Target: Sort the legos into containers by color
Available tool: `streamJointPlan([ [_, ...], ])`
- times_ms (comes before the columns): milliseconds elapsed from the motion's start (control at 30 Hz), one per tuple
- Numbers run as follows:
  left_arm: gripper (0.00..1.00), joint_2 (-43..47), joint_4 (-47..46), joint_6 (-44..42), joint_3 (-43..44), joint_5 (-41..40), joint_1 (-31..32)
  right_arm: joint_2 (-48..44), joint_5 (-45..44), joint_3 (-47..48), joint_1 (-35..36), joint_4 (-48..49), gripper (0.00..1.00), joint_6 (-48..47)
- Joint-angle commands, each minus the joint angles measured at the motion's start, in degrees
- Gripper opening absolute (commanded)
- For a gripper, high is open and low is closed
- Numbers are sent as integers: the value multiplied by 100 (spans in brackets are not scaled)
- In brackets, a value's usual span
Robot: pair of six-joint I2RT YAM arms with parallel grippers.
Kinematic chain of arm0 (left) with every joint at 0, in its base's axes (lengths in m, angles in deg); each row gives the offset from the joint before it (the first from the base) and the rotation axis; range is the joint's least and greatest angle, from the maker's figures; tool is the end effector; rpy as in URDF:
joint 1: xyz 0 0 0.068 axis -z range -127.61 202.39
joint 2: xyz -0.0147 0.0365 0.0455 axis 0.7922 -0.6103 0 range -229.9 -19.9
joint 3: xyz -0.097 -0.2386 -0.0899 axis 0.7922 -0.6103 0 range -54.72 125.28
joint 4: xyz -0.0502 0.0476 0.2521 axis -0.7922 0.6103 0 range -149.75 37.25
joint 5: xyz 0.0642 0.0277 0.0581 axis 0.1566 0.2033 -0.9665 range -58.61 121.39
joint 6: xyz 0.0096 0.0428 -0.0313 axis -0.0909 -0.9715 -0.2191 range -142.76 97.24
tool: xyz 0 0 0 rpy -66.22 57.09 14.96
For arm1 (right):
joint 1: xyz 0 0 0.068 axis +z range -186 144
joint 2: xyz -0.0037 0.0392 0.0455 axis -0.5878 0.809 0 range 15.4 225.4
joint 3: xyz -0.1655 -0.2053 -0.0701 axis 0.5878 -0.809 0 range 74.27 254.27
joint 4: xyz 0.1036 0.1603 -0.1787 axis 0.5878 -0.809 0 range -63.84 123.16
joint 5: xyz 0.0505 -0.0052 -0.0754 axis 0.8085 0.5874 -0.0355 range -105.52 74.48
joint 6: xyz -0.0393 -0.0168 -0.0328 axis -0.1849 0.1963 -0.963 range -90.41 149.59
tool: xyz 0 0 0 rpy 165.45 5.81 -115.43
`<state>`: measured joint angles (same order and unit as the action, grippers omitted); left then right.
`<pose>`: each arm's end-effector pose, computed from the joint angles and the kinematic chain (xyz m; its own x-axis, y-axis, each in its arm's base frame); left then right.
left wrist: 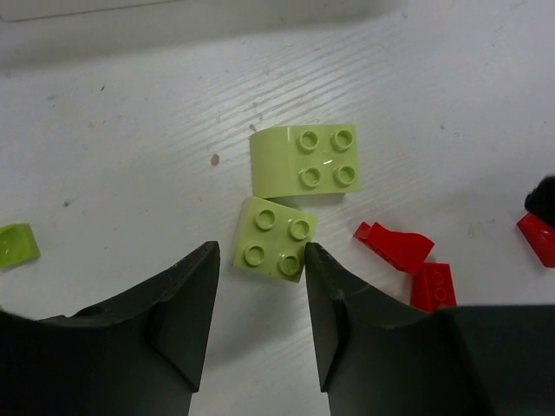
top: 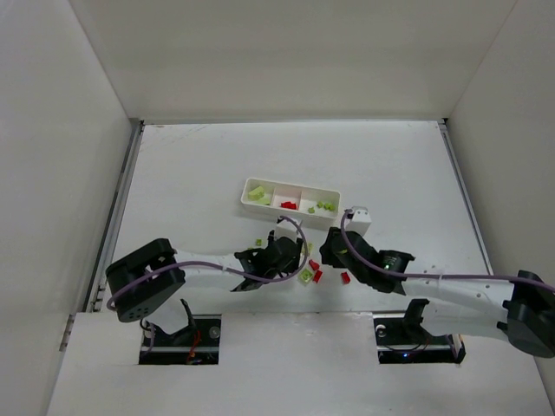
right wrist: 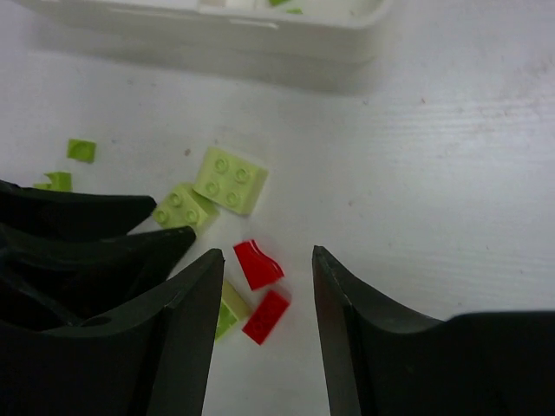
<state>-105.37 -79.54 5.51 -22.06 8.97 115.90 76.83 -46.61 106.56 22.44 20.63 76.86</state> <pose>0.1391 -0.2487 0.1596 -0.5383 0.0987 -0.8369 0.4879 0.8463 -0.2141 0.1282 0.1736 0.2090 -0.6237 0.1863 -0.7591 -0.1024 0.9433 0.3156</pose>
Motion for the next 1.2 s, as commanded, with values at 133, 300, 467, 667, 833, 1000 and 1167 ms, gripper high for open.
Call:
streamJointPlan([
  [133,23,-75,-95,-155,197,71,35,-228,-485,-30,559,-2111,52,1776],
  [300,19,118,-113,-138,82,106,17,-44,-495,5,585,-2763,55,2322],
  [467,33,31,-148,-120,65,132,26,141,-433,58,586,-2781,56,2393],
  [667,40,-145,-227,-138,117,378,-36,519,-213,181,550,-2623,57,2261],
  [833,36,-321,-165,-120,196,396,-88,642,-37,128,515,-2350,48,2208],
  [1000,23,-181,-148,-129,126,343,-123,712,112,58,506,-2183,35,2208],
  [1167,16,547,-87,-50,-111,185,-185,660,-230,58,524,-2122,25,2234],
])
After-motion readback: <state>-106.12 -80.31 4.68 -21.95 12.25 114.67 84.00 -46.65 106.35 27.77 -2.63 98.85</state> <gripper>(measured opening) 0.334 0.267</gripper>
